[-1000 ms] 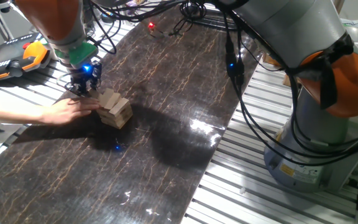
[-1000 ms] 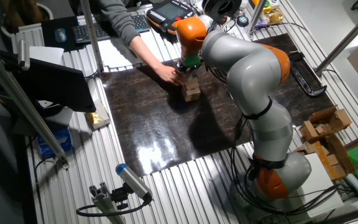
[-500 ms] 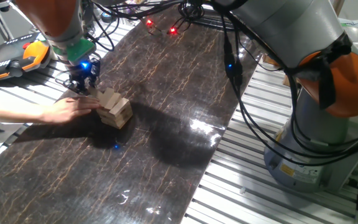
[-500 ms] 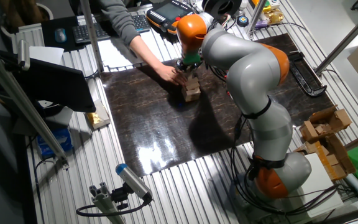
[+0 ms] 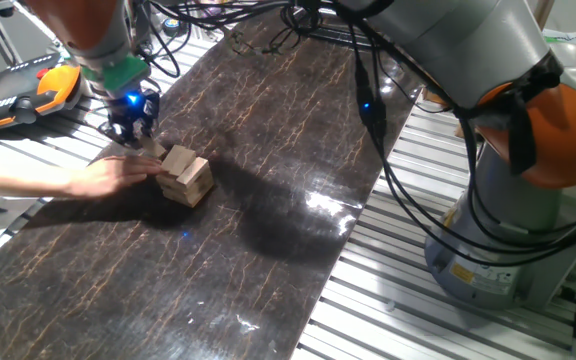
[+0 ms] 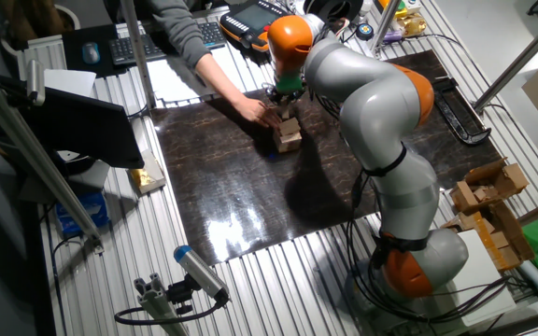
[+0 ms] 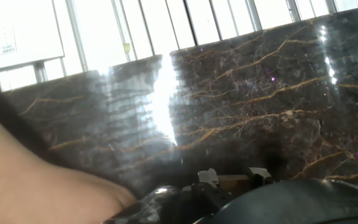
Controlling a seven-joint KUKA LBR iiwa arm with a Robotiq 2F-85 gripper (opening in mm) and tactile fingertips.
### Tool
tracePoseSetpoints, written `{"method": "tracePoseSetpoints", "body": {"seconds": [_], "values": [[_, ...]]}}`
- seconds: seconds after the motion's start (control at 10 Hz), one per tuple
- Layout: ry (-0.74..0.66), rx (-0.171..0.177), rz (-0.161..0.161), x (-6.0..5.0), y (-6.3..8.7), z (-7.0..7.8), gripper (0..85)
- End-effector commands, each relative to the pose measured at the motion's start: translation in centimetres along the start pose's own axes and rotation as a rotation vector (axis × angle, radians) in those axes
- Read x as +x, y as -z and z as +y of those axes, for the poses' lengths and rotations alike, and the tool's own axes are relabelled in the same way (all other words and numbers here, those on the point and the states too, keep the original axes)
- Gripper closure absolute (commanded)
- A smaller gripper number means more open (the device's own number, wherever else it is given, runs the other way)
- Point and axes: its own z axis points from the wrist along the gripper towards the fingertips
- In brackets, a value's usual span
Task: Play Jenga
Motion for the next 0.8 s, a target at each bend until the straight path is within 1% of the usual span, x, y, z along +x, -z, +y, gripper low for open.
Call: {"method": "tracePoseSetpoints", "body": {"seconds": [0.0, 0.1, 0.2, 0.4, 0.5, 0.7], "values": [[0.0, -0.003, 0.007, -0.15, 0.1, -0.05, 53.7], [0.002, -0.001, 0.008, -0.28, 0.13, -0.06, 53.7], [0.005, 0.005, 0.0, -0.47, 0.17, -0.15, 53.7], [0.02, 0.008, 0.003, -0.79, 0.21, -0.38, 54.0], [0.012, 0.023, -0.004, -0.79, 0.18, -0.37, 53.7], [-0.029, 0.013, -0.01, -0.96, -0.08, -0.31, 54.0]]}}
